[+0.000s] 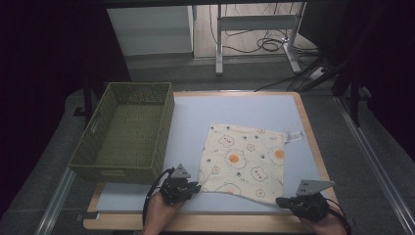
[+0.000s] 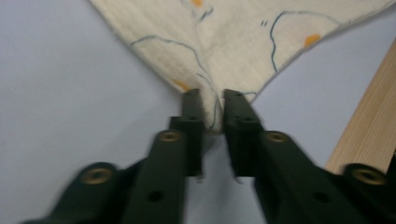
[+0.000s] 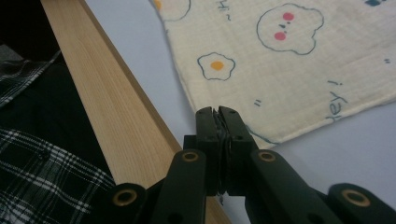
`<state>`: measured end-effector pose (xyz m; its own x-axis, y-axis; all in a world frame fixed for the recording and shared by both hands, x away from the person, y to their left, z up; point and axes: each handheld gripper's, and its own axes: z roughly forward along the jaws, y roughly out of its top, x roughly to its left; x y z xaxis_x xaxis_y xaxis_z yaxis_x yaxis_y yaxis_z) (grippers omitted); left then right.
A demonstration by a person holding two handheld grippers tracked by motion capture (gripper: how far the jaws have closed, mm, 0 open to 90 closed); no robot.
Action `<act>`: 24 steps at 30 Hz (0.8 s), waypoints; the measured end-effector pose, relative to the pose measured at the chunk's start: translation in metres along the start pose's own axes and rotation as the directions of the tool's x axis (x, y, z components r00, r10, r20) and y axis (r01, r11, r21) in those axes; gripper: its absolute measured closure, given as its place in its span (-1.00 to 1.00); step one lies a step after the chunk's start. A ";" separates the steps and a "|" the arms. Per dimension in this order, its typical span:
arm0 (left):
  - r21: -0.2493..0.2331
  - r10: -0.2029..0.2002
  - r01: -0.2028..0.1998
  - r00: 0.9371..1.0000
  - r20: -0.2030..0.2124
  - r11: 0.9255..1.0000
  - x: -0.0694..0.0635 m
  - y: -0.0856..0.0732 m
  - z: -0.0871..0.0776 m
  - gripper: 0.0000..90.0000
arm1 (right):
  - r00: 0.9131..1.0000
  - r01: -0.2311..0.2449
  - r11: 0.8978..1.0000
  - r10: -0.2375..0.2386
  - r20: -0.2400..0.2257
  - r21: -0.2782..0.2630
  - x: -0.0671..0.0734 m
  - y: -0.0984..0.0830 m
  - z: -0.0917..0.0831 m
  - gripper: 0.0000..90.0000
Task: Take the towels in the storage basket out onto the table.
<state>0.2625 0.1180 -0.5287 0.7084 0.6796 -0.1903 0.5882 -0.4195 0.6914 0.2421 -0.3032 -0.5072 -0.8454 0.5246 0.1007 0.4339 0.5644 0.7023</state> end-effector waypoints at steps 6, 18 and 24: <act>-0.056 0.009 -0.014 0.997 -0.076 0.998 0.016 0.023 0.004 0.21 | 0.996 -0.078 0.996 0.080 0.034 -0.051 -0.021 0.012 -0.008 0.70; -0.071 0.056 -0.065 0.990 -0.132 0.995 0.045 0.073 0.039 -0.15 | 0.975 -0.084 0.996 0.089 0.205 -0.032 -0.062 0.036 0.012 0.22; -0.066 0.065 -0.076 0.985 -0.158 0.995 0.062 0.099 0.055 -0.10 | 0.962 -0.122 0.992 0.129 0.241 -0.046 -0.086 0.050 0.019 0.18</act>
<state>0.3859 0.0854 -0.5103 0.6747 0.7373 -0.0329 0.5055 -0.4291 0.7485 0.3425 -0.3081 -0.4947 -0.6821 0.7311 0.0178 0.5190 0.4667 0.7161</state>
